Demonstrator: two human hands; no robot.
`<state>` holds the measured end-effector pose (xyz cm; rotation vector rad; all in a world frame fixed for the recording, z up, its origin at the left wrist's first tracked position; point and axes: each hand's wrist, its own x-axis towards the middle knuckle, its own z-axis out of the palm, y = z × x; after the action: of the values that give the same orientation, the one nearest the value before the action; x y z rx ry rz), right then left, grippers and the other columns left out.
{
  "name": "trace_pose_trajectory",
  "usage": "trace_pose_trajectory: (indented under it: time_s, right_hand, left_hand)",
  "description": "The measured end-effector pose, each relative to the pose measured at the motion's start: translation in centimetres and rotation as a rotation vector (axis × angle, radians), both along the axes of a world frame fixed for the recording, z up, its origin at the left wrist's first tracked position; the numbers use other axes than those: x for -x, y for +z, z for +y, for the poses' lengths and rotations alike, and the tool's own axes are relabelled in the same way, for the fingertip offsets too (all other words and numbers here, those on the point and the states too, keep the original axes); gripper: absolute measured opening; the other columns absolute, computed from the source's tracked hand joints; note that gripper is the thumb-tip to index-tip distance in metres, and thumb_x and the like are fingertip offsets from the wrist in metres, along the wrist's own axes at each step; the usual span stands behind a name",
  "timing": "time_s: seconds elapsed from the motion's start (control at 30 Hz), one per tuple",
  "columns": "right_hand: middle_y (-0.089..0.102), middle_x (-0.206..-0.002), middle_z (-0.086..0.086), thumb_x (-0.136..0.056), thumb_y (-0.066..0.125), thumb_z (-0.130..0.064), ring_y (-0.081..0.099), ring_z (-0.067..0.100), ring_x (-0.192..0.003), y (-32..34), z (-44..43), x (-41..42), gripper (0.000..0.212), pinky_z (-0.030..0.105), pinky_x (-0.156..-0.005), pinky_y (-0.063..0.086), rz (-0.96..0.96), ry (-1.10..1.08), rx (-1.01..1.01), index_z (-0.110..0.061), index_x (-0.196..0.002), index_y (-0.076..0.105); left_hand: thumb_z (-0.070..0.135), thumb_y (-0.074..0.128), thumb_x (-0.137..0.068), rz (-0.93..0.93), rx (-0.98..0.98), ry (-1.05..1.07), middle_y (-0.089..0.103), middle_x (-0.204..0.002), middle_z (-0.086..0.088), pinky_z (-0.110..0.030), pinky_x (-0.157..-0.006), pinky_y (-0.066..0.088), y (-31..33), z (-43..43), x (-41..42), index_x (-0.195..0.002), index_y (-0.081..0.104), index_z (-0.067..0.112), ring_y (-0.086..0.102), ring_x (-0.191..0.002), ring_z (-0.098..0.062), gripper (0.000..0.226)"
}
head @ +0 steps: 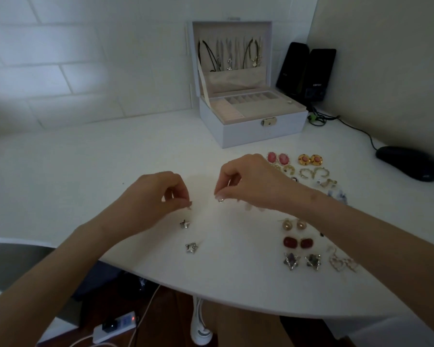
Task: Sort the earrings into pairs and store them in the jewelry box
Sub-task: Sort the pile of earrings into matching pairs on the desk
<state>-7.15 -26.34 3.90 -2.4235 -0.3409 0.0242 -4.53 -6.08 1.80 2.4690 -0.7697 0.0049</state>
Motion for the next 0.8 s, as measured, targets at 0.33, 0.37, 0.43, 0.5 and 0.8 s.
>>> trace_pose_trajectory:
  time_s: [0.33, 0.37, 0.43, 0.5, 0.8]
  right_hand:
    - [0.065, -0.064, -0.008, -0.077, 0.073, -0.008, 0.058, -0.004, -0.056, 0.1, -3.9, 2.4, 0.005, 0.009, -0.057, 0.049, 0.098, -0.090, -0.073, -0.012, -0.076, 0.072]
    - [0.065, -0.065, -0.009, -0.076, 0.074, -0.009, 0.056, -0.006, -0.056, 0.0, -4.2, 2.5, 0.006, 0.005, -0.058, 0.045, 0.096, -0.094, -0.063, -0.015, -0.075, 0.072]
    - [0.064, -0.066, -0.012, -0.075, 0.076, -0.012, 0.055, -0.010, -0.057, 0.0, -4.6, 2.8, 0.008, -0.001, -0.066, 0.041, 0.102, -0.102, -0.040, -0.019, -0.072, 0.071]
    - [0.068, -0.070, -0.009, -0.075, 0.075, -0.011, 0.059, -0.007, -0.062, -0.1, -4.9, 3.0, 0.008, 0.004, -0.069, 0.045, 0.129, -0.108, -0.051, -0.019, -0.074, 0.072]
    - [0.069, -0.068, -0.003, -0.075, 0.075, -0.008, 0.057, -0.007, -0.052, 0.2, -5.0, 3.9, 0.005, 0.005, -0.049, 0.040, 0.217, 0.020, -0.042, -0.010, -0.079, 0.075]
  left_hand:
    - [0.020, 0.064, -0.085, 0.074, 0.070, -0.157, 0.060, -0.079, 0.015, -0.007, -0.060, 0.037, -0.2, -5.5, 1.9, -0.081, 0.060, 0.019, 0.051, -0.071, 0.010, 0.006]
    - [0.019, 0.064, -0.085, 0.081, 0.071, -0.167, 0.061, -0.078, 0.014, -0.006, -0.059, 0.037, -0.2, -5.8, 2.0, -0.081, 0.060, 0.018, 0.051, -0.070, 0.010, 0.005]
    - [0.016, 0.065, -0.084, 0.097, 0.076, -0.185, 0.059, -0.073, 0.014, -0.005, -0.058, 0.036, -0.2, -6.3, 2.4, -0.083, 0.062, 0.013, 0.050, -0.061, 0.013, 0.004]
    - [0.015, 0.066, -0.084, 0.101, 0.063, -0.198, 0.059, -0.072, 0.011, -0.006, -0.057, 0.036, -0.2, -6.6, 2.7, -0.084, 0.063, 0.010, 0.049, -0.056, 0.013, 0.006]
    - [0.013, 0.067, -0.082, 0.147, 0.079, -0.238, 0.067, -0.077, 0.008, -0.004, -0.060, 0.037, -0.3, -7.0, 2.7, -0.087, 0.059, 0.019, 0.057, -0.068, 0.005, 0.011]
